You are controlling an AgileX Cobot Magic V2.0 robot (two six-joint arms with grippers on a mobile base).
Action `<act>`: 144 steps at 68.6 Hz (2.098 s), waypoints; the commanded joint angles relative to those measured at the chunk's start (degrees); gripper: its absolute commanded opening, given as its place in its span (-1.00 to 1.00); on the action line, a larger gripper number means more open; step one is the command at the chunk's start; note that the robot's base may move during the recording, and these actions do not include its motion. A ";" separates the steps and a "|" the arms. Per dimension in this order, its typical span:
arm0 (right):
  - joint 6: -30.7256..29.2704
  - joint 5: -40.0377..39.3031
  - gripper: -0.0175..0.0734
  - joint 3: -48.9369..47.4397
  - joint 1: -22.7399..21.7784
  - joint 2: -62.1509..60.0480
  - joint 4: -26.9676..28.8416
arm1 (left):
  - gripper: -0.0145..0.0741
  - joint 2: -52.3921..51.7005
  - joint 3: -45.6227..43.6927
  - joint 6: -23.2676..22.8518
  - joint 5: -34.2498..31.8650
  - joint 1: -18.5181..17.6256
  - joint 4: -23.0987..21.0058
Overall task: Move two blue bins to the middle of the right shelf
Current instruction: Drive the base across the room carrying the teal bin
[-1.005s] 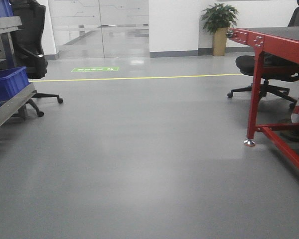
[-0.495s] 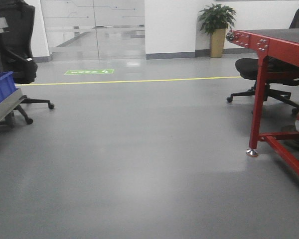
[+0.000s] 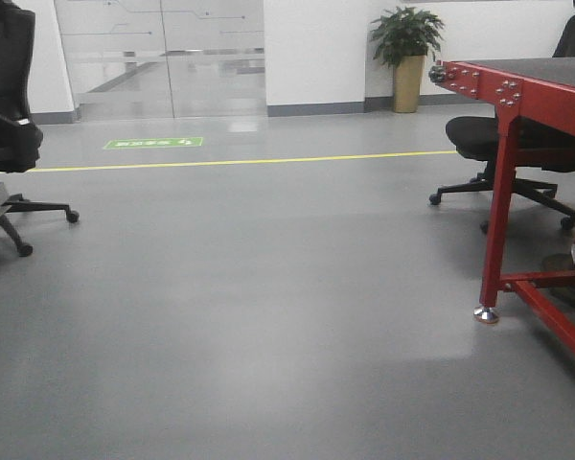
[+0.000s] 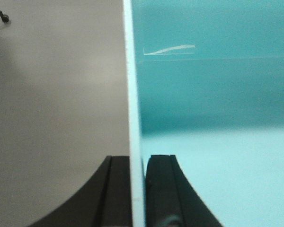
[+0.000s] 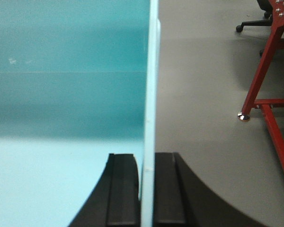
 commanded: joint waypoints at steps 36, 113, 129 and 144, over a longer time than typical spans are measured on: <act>-0.12 -4.71 -0.97 -1.21 0.03 -1.04 0.37 | -0.92 -1.31 -0.90 -0.03 -4.09 -0.20 0.14; -0.12 -4.84 -0.97 -1.21 0.03 -1.04 0.37 | -0.92 -1.31 -0.90 -0.03 -4.09 -0.20 0.14; -0.12 -4.84 -0.97 -1.21 0.03 -1.04 0.37 | -0.92 -1.31 -0.90 -0.03 -4.09 -0.20 0.14; -0.12 -4.84 -0.97 -1.21 0.03 -1.04 0.37 | -0.92 -1.31 -0.90 -0.03 -4.09 -0.20 0.14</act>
